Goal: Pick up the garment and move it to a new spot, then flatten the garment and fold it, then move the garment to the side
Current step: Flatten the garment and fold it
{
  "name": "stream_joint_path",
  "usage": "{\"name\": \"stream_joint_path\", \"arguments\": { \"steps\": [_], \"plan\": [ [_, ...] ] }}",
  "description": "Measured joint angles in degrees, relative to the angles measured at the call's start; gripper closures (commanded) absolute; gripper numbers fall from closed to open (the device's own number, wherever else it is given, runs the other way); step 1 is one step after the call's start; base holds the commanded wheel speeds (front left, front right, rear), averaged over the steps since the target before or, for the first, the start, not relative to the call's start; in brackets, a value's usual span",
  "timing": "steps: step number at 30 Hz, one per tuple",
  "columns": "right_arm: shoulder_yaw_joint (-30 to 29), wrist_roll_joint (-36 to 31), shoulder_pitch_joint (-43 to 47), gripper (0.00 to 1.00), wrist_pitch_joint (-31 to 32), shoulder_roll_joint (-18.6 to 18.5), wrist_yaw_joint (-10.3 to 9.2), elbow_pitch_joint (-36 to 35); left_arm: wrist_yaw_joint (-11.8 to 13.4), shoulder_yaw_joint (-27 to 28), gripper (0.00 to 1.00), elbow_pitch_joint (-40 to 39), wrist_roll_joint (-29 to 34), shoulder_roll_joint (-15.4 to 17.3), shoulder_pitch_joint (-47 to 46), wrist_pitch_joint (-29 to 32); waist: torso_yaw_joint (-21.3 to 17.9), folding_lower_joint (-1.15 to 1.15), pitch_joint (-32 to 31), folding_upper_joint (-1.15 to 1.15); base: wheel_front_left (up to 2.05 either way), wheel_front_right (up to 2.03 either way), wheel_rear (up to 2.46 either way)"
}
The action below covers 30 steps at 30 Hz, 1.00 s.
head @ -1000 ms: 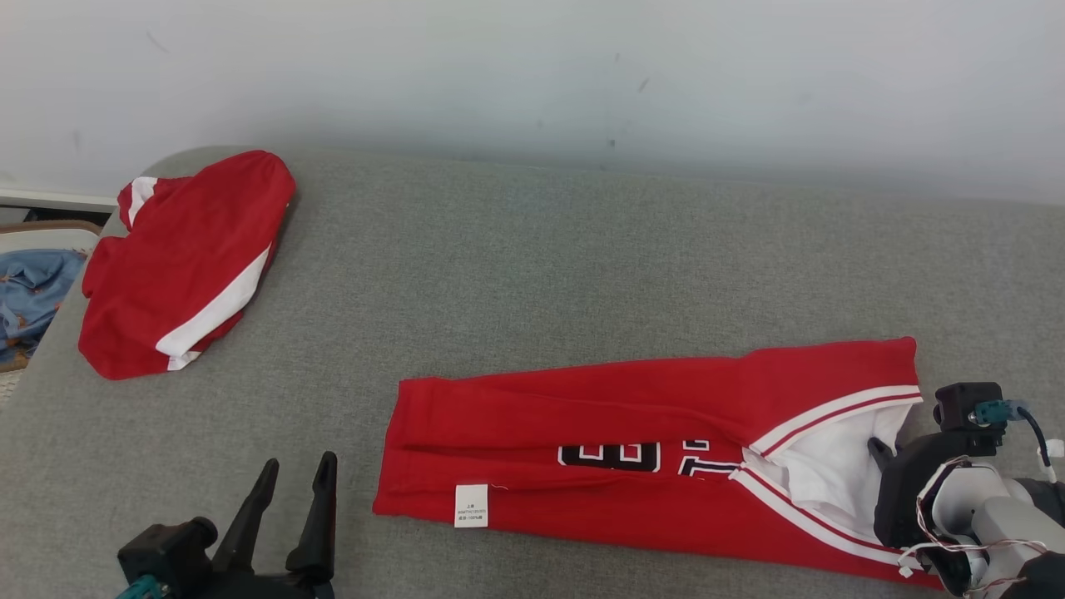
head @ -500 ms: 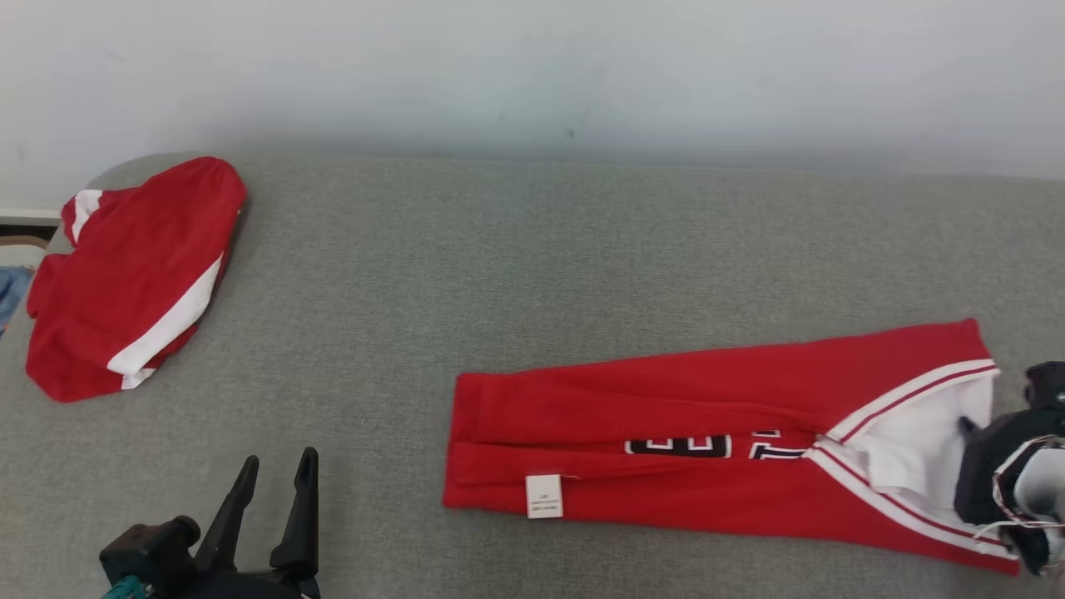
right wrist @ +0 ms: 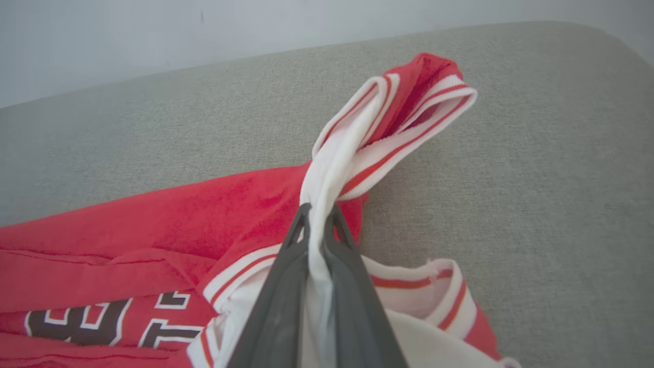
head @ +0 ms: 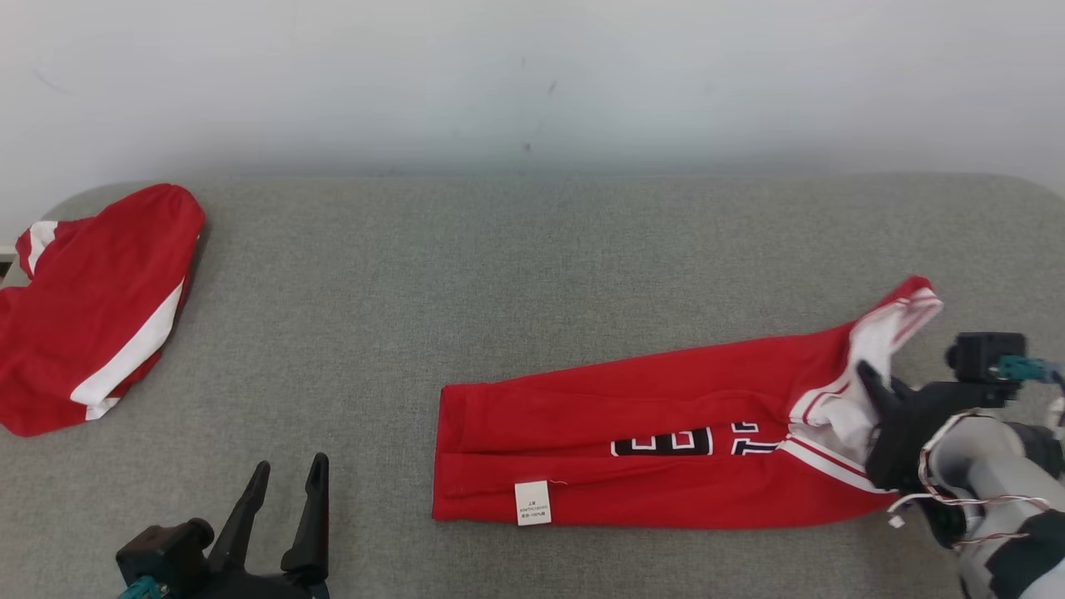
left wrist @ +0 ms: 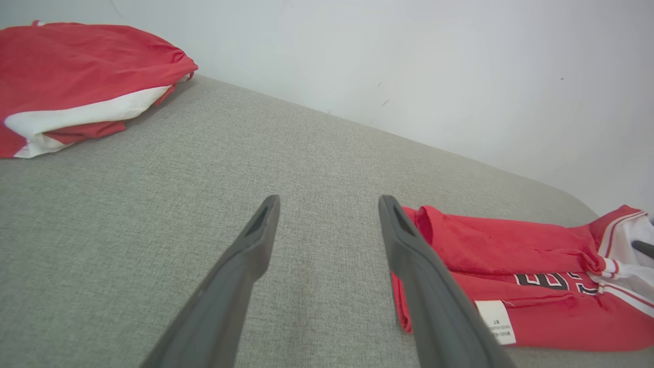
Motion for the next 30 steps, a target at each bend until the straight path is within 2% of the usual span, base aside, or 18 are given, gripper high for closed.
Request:
{"name": "stream_joint_path", "arguments": {
  "steps": [5,11,19,25,30],
  "plan": [
    [2.34,-0.20,0.37,1.00,-0.82,1.37,0.89,-5.13,0.00,-0.45,0.00,1.01,0.00,-0.15,0.09,0.02,-0.80,0.00,-1.62,0.00,0.00,0.00,0.00],
    [4.68,-0.73,3.16,1.00,-0.97,1.65,0.93,-12.61,-0.07,-1.63,0.00,1.32,0.00,-1.19,0.29,0.34,-1.34,0.00,-3.42,-0.01,0.00,0.00,0.00],
    [8.20,-0.71,4.37,1.00,1.04,4.48,1.40,-21.90,-0.11,-2.31,0.00,2.11,-0.02,-2.01,0.37,0.76,-0.68,0.00,-3.76,-0.01,0.00,0.00,0.00],
    [10.14,-0.71,4.33,1.00,3.45,6.05,1.40,-25.64,-0.64,-3.32,0.00,2.92,-0.01,-3.13,-0.43,1.11,0.86,0.00,-3.50,-0.01,0.00,0.00,0.00],
    [11.36,-0.66,3.98,1.00,5.72,7.65,1.35,-26.09,-1.10,-3.70,0.00,3.90,-0.01,-3.67,-1.25,1.27,2.57,0.00,-3.37,-0.01,0.00,0.00,0.00]
  ]
}}
